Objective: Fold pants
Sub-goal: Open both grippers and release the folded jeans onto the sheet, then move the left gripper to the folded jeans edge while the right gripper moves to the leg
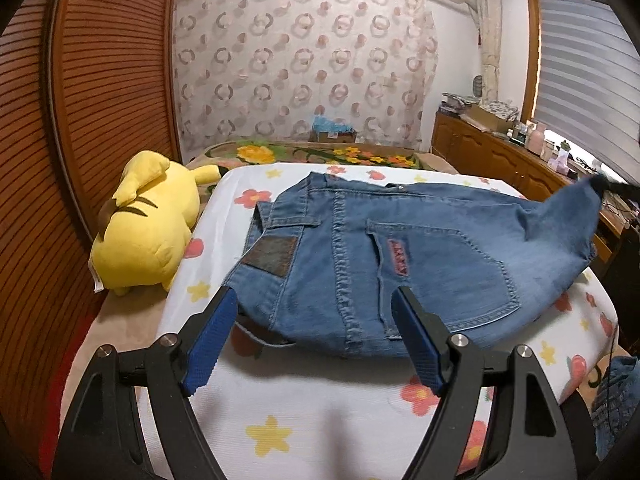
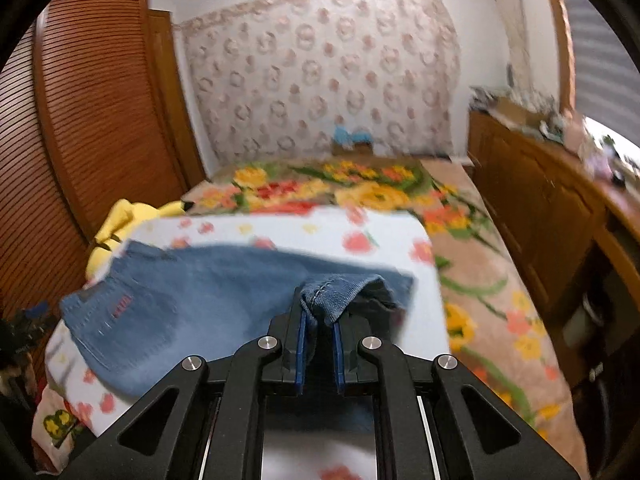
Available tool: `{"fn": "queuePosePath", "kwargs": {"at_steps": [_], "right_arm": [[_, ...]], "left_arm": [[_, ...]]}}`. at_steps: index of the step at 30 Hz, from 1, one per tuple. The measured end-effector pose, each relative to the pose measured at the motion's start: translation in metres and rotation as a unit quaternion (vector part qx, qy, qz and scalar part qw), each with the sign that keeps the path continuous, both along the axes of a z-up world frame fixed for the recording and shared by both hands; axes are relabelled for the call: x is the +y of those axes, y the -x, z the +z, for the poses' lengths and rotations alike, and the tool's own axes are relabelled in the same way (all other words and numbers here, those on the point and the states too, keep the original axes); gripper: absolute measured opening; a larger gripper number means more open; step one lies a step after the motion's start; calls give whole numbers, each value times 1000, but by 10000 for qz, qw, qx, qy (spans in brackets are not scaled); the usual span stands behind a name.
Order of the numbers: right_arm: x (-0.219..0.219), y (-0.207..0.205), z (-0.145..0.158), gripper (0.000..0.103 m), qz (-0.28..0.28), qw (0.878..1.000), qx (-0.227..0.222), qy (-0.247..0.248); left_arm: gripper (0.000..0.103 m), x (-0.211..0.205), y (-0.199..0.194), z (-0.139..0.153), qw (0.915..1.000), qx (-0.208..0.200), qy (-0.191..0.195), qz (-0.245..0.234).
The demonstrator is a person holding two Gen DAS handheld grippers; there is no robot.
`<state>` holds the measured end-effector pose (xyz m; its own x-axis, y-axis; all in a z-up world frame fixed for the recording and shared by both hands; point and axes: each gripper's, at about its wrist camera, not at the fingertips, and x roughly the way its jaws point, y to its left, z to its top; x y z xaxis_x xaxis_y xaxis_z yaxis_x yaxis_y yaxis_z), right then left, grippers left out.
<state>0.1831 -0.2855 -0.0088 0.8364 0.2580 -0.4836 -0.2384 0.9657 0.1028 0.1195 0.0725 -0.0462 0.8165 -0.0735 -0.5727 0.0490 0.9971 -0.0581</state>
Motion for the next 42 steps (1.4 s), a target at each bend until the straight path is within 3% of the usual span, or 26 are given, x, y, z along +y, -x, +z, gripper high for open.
{"fn": "queuePosePath", "kwargs": {"at_steps": [6, 11, 17, 19, 21, 28, 32, 36, 42], "right_arm": [[76, -11, 33, 10, 835, 9955, -410, 166], [159, -20, 45, 10, 1743, 9831, -513, 230], [235, -37, 30, 10, 2546, 9668, -87, 201], [248, -46, 18, 18, 2658, 9634, 123, 310], [254, -51, 11, 36, 2691, 9619, 189, 443], [246, -79, 17, 43, 2419, 9686, 215, 536], [239, -54, 25, 44, 2206, 9729, 218, 657], [236, -50, 12, 44, 1991, 9755, 472, 802], [233, -75, -19, 44, 1921, 9731, 1023, 756]], "left_arm": [[80, -8, 8, 9, 9999, -116, -28, -106], [80, -4, 14, 13, 9998, -143, -37, -124], [80, 7, 20, 13, 9999, -143, 29, -71], [80, 9, 20, 12, 9999, -126, 43, -55], [80, 12, 20, 10, 9999, -118, 70, -47], [80, 10, 14, 2, 9999, -28, 151, -76], [80, 3, 9, -3, 9998, 29, 114, -160], [80, -4, 0, -8, 9995, 92, 80, -305], [57, -17, -22, -18, 9974, 316, 14, -650]]}}
